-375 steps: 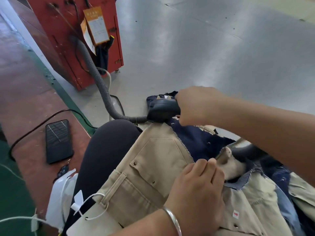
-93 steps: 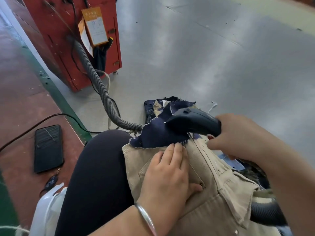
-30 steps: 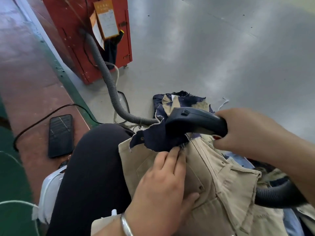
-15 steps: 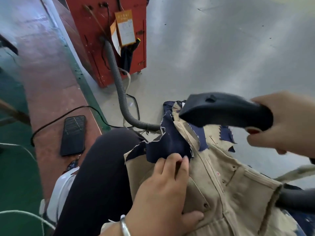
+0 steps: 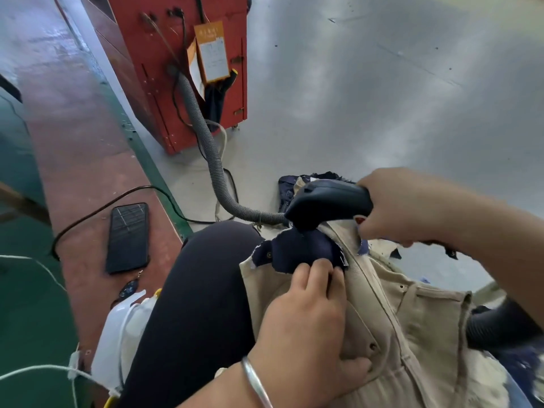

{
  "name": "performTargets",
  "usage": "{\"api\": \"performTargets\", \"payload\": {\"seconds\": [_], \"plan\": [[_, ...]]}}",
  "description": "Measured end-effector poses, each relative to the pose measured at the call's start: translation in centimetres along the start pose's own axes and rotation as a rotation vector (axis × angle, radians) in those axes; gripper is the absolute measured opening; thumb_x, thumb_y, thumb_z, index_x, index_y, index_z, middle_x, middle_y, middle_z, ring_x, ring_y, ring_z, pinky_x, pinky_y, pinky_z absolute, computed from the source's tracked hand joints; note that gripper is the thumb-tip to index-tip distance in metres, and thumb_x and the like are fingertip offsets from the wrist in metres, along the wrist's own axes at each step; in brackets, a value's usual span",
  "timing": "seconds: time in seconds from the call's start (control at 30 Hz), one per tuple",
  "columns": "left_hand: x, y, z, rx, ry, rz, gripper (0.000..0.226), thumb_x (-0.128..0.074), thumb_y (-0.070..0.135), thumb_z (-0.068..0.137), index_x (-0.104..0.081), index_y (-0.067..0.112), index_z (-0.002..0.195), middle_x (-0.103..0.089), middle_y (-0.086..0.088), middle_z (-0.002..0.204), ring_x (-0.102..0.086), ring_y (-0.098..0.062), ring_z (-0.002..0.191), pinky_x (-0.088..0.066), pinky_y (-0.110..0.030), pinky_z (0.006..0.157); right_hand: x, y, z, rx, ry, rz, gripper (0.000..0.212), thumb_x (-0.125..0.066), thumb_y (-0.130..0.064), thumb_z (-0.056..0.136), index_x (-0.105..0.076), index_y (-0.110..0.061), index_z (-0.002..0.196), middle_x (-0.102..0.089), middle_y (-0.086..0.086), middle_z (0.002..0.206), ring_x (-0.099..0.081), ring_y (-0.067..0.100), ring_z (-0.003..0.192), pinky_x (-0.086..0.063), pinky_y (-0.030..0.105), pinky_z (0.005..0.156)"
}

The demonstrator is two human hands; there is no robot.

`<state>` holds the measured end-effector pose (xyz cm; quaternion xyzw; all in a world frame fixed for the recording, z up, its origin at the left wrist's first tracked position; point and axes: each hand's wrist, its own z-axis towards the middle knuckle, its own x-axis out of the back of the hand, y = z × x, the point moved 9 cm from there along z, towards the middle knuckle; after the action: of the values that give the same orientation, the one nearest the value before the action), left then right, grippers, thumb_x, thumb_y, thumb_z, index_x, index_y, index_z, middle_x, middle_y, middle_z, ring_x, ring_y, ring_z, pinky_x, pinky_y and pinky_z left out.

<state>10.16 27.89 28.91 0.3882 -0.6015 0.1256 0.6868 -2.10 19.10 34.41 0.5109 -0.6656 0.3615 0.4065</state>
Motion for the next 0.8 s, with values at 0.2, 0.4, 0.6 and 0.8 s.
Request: {"api": "performTargets", "payload": {"seconds": [0.2,0.4,0.6,0.8], "plan": [[-0.2,0.3,-0.2,-0.027,0.015,-0.023,0.1,-0.057,0.066,0.071,-0.016,0.016,0.147,-0.011,0.004,0.137,-0.018,-0.015,0.124,-0.045,-0.03,0.094,3.3,0.0,3.3,-0.044,0.07,0.067,0.016,-0.071,-0.007,0.073,-0.063,-0.004,0.088,-0.063,0.007,0.047,-0.06,0.021,0.035,-0.049,0.026,0.041],[-0.4,-0.5,-0.1,-0.016,-0.008,0.003,0.102,-0.056,0.064,0.074,-0.009,0.014,0.15,-0.009,0.001,0.143,-0.013,-0.019,0.132,-0.036,-0.029,0.105,7.1,4.2,-2.3,-0.048,0.196,0.136,0.015,-0.073,-0.016,0.067,-0.059,-0.015,0.073,-0.062,0.008,0.043,-0.062,0.027,0.035,-0.057,0.043,0.041],[-0.6,0.2,-0.1,-0.02,-0.004,0.042,0.103,-0.055,0.067,0.07,-0.019,0.011,0.148,-0.019,-0.002,0.142,-0.027,-0.022,0.127,-0.046,-0.03,0.094,1.8,2.6,-4.9,0.018,0.001,0.035,0.018,-0.073,-0.013,0.067,-0.058,-0.024,0.067,-0.059,-0.003,0.041,-0.055,0.007,0.028,-0.04,0.019,0.034],[-0.1,0.3,0.1,-0.042,0.033,0.04,0.097,-0.054,0.065,0.068,-0.026,0.009,0.142,-0.026,0.0,0.132,-0.03,-0.019,0.117,-0.05,-0.03,0.082,0.1,0.8,-1.6,0.005,-0.096,0.04,0.013,-0.068,-0.009,0.074,-0.06,-0.017,0.081,-0.058,-0.001,0.045,-0.055,0.011,0.03,-0.038,0.015,0.034]]}}
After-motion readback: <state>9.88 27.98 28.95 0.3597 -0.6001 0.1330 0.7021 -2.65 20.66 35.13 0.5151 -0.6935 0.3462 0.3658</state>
